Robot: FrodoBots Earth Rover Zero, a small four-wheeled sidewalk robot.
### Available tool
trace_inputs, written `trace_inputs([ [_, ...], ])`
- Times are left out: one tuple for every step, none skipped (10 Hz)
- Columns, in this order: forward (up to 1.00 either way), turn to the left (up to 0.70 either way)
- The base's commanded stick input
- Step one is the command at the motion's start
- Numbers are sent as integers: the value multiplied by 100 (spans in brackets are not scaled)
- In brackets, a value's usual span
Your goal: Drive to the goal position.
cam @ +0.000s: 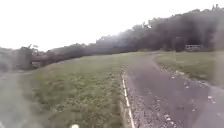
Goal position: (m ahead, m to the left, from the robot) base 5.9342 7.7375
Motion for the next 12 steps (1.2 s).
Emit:
trace_inputs([
  [70, 1],
  [70, 1],
  [70, 1],
  [70, 1],
  [70, 1],
  [70, 1],
  [70, 1],
  [70, 1],
  [70, 1],
  [70, 1],
  [70, 1],
  [70, 1],
])
